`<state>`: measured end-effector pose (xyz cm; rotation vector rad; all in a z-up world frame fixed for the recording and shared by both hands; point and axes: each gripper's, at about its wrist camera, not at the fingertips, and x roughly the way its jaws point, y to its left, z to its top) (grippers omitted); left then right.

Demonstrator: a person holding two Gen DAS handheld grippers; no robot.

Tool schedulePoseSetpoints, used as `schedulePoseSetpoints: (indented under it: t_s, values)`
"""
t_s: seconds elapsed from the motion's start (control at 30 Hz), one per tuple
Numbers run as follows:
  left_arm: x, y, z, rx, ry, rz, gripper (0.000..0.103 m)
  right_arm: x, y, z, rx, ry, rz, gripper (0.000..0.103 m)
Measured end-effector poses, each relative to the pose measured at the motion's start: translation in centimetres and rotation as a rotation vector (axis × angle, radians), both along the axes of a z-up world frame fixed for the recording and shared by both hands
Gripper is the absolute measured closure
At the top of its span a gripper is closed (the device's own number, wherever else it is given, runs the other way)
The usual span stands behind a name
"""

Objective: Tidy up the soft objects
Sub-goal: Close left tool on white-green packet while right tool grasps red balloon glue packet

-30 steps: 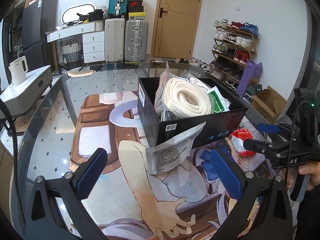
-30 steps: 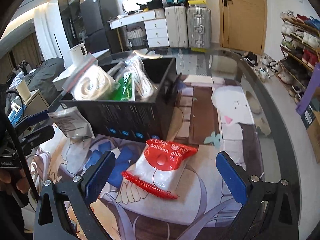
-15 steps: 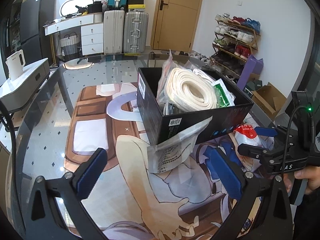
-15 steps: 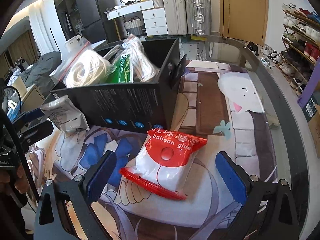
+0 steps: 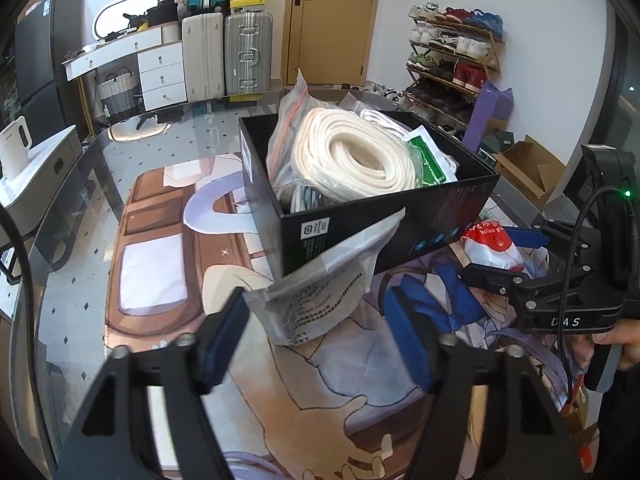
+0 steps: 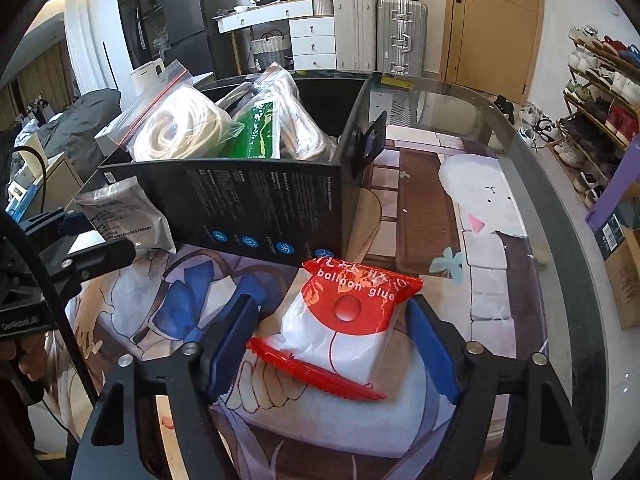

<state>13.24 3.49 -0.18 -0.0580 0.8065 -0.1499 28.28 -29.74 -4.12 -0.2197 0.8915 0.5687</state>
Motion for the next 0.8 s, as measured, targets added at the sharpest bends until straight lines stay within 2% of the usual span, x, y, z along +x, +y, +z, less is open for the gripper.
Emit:
schedulePoseSetpoints:
  t_s: [0.17,0.27,0.8]
  values:
    - [-0.1,-0.2,-0.2,0.0,0.009,-0.019,0.067,-0.3,-0.1,0.1,0.0,-0.001,0.005,0.031]
    - [-0.4,-0.2,-0.2,-0.001,0.006,-0.037,0.074,-0.4,-0.1,0.1,-0.002,-0.003,0.009,0.034]
    - [-1.6,-0.4,0.2,-0.003,-0.025,-0.055,0.086,-1.2,-0.3,0.4,0.004,-0.014,0.036,0.047]
